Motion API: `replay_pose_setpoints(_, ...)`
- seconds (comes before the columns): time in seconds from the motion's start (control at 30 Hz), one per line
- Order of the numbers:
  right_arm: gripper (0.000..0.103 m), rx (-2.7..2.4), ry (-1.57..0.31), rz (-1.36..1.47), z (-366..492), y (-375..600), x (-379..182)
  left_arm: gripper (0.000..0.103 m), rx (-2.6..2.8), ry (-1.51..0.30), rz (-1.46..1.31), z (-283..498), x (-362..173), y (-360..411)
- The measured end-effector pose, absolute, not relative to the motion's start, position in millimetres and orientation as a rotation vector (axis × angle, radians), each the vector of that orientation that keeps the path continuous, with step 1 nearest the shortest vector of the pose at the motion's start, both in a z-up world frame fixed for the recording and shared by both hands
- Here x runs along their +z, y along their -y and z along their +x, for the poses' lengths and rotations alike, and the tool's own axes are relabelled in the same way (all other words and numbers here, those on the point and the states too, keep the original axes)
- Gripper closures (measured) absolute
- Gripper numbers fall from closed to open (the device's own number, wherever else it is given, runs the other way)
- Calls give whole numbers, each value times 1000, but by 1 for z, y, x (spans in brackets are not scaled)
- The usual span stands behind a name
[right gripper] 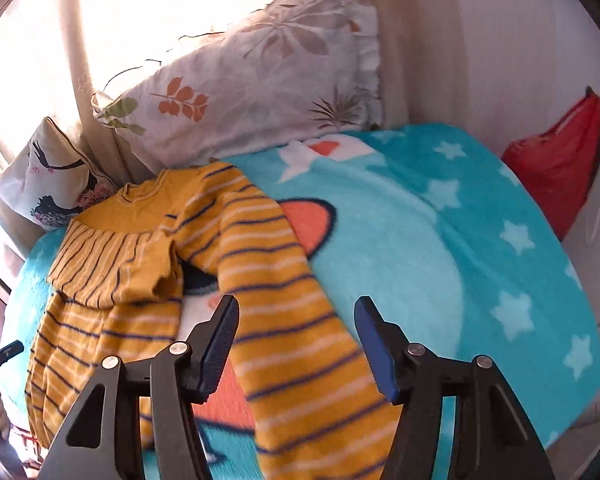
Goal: Fold small clothes
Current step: 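Move the right gripper to the other sleeve cuff and grasp it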
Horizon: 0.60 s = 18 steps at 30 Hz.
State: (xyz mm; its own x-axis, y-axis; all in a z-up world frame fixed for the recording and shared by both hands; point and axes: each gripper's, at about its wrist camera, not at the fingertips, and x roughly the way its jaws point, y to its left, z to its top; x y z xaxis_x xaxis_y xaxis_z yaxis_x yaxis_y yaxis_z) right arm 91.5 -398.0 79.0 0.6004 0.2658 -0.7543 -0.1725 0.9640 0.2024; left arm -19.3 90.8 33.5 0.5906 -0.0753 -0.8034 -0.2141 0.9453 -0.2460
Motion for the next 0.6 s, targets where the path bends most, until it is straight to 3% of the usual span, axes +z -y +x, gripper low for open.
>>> replay_pose_setpoints(0.2, 33, 195, -958, 158, 22, 439, 55, 41, 7, -970, -351, -7, 28, -72)
replay_pose_setpoints(0.43, 31, 49, -965, 268, -1, 463, 12, 41, -4, -977, -338, -15, 29, -60)
replay_pose_setpoints(0.47, 36, 48, -937, 257, -3, 459, 13, 41, -2, -974, -339, -17, 31, -60)
replay_pose_setpoints(0.53, 88, 116, -932, 310, -3, 455, 14, 41, 3, -970, -341, -19, 34, -61)
replay_pose_setpoints(0.6, 89, 167, -915, 361, 1, 457, 21, 41, 11, -967, -346, -19, 36, -63)
